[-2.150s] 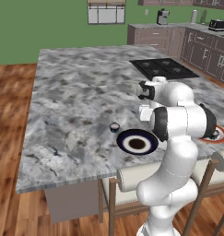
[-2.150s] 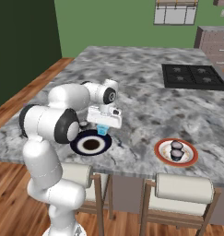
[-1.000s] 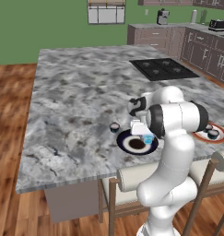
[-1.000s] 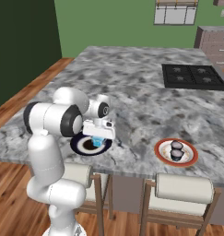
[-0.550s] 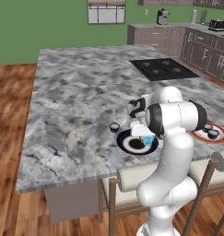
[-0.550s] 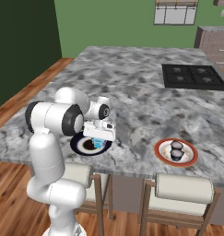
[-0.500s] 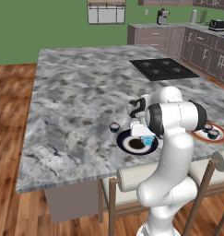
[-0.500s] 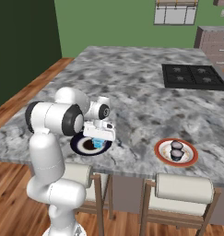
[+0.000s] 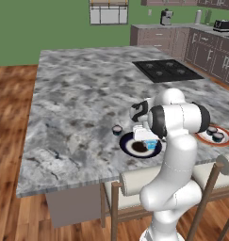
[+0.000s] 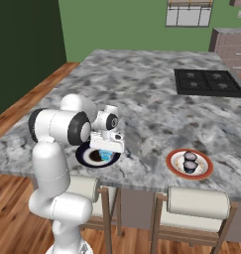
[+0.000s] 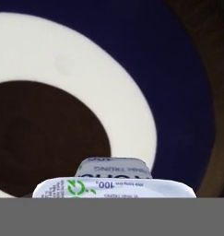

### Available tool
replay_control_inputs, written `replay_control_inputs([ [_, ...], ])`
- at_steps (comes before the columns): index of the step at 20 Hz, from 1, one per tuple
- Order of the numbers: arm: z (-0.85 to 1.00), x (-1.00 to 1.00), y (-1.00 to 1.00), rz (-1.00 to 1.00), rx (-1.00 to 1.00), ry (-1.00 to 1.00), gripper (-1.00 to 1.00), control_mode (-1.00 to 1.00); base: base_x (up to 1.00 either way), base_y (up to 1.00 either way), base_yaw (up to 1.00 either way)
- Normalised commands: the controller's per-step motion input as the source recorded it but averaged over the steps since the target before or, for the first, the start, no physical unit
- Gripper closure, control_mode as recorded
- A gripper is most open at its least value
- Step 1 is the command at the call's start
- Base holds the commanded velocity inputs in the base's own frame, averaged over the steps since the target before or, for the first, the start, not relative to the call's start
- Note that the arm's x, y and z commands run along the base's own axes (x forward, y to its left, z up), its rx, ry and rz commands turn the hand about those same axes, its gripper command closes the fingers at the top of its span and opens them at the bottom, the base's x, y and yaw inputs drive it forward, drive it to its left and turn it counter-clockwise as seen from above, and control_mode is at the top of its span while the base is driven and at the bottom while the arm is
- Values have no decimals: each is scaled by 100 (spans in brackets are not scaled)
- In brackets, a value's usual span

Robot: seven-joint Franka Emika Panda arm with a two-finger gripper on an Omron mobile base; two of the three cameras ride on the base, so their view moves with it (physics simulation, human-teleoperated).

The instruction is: Place two yogurt containers on each plate.

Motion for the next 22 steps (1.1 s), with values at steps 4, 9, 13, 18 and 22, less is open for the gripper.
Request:
replay_control_inputs([
  [4,-9,0,0,0,0,0,100,-100,0,0,0],
  [9,0,0,0,0,0,0,-100,-100,0,0,0],
  [13,0,0,0,0,0,0,-100,-100,0,0,0],
  [18,0,0,0,0,0,0,-100,-100,0,0,0],
  [22,45,-2,0,0,-1,-1,-100,-100,0,0,0],
])
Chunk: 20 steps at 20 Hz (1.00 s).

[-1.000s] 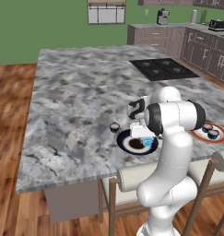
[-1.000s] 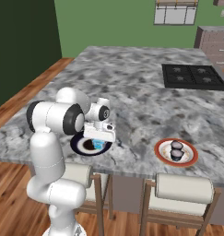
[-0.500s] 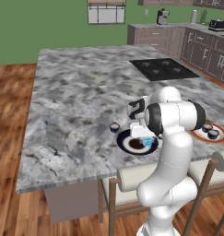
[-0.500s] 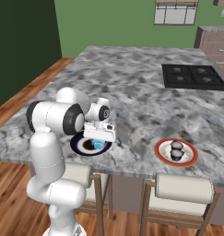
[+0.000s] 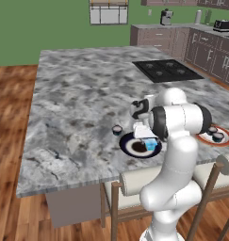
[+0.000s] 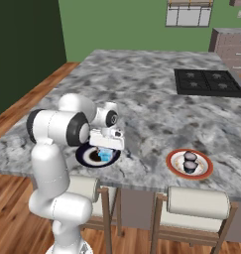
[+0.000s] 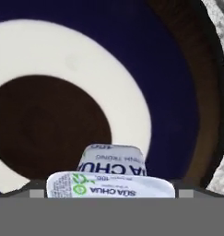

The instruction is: Place two yogurt containers on each plate.

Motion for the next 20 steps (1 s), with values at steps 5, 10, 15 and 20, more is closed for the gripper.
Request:
replay_control_inputs([
  [5,94,-16,3,5,0,0,-100,-100,0,0,0],
  [10,100,-10,17,0,-2,-4,-100,-100,0,0,0],
  [15,51,17,76,22,-6,-35,-100,-100,0,0,0],
  [20,1,59,63,5,0,-31,-100,-100,0,0,0],
])
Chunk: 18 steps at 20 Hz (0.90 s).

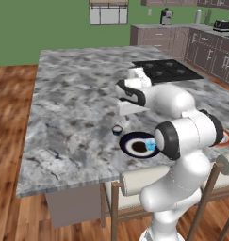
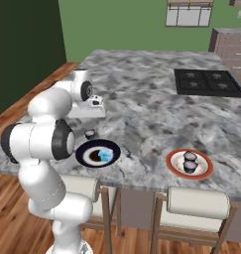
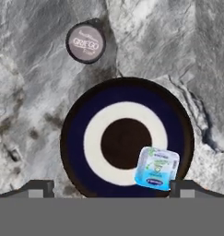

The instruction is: Place two yogurt containers on each plate.

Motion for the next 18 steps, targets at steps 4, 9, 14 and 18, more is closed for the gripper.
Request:
replay_control_inputs([
  [4,-3,97,74,-3,0,-13,-100,-100,0,0,0],
  [9,-16,58,9,-5,1,2,-100,-100,0,0,0],
  [14,-10,44,0,-8,0,4,-100,-100,0,0,0],
  [18,-32,27,0,-16,0,8,-100,-100,0,0,0],
])
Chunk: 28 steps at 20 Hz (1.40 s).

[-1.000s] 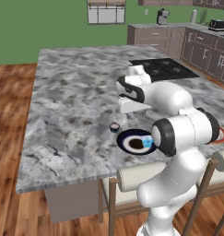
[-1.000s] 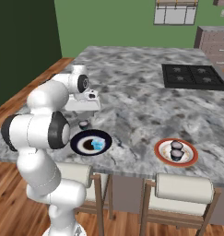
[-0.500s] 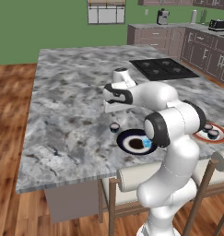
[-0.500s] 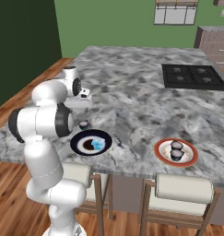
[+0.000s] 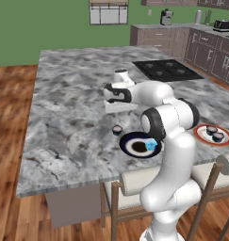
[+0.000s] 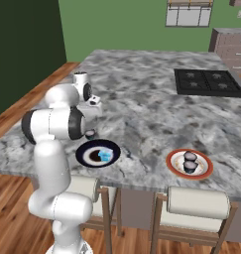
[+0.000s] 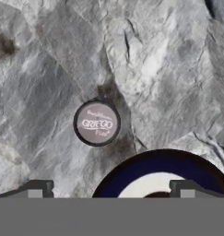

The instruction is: Place two yogurt containers on each plate.

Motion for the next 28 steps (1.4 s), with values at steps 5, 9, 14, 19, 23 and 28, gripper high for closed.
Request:
replay_control_inputs([
  [5,-41,23,0,-15,0,7,-100,-100,0,0,0],
  [9,-36,20,0,-9,0,2,-100,-100,0,0,0],
  [14,-36,19,2,-1,0,10,-100,-100,0,0,0],
  [19,-24,15,18,0,0,5,-100,-100,0,0,0],
  [23,-15,2,2,0,0,2,-100,-100,0,0,0],
  [28,-19,-1,0,0,0,3,-100,-100,0,0,0],
])
